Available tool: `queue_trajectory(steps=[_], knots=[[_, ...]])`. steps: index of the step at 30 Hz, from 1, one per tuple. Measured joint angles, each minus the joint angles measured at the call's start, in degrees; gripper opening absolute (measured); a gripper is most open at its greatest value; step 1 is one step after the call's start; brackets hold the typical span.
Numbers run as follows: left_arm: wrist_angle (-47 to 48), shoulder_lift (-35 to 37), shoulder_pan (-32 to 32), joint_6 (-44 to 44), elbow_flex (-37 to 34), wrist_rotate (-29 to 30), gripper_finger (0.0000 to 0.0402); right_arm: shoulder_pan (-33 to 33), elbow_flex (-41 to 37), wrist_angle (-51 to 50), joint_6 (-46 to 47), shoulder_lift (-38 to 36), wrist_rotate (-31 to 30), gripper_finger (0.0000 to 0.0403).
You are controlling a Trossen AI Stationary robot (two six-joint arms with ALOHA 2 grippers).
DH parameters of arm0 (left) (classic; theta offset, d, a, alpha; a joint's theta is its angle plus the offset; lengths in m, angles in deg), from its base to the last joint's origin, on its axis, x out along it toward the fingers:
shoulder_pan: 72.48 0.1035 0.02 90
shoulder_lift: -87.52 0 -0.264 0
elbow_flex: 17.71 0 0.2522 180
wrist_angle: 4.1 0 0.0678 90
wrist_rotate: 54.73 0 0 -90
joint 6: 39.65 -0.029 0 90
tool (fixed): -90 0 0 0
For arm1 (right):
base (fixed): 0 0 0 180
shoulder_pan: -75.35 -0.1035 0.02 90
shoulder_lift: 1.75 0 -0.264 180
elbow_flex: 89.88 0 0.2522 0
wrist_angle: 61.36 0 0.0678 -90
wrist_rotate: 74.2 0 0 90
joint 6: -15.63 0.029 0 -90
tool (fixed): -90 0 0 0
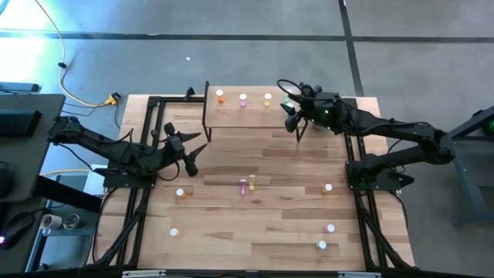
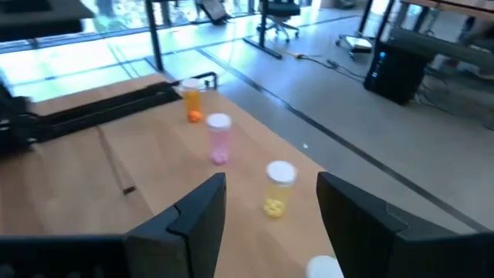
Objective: Pick and place medicine bottles onto shelf by color
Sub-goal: Put the left orange pill bottle on the shelf aligned with the other orange pill bottle
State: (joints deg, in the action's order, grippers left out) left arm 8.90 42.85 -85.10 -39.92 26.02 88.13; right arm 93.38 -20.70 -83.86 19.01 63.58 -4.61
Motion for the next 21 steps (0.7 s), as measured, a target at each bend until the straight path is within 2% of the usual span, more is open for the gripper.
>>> queue_trajectory(steps=[4,13,21], knots=[[4.7,0.0,-2.9,4.2,0.0,-2.7,0.0193,-3.1,0.0,-0.1,0.1,-0.2,0.0,0.0195],[23.1,0.0,-6.8,27.8,0.0,-22.8,0.0193,-9.4,0.0,-1.2,2.7,-0.1,0.0,0.0195],[34.8,0.0,-12.0,39.6,0.0,-33.9,0.0193,-13.5,0.0,-2.7,8.3,-0.1,0.0,0.0195]])
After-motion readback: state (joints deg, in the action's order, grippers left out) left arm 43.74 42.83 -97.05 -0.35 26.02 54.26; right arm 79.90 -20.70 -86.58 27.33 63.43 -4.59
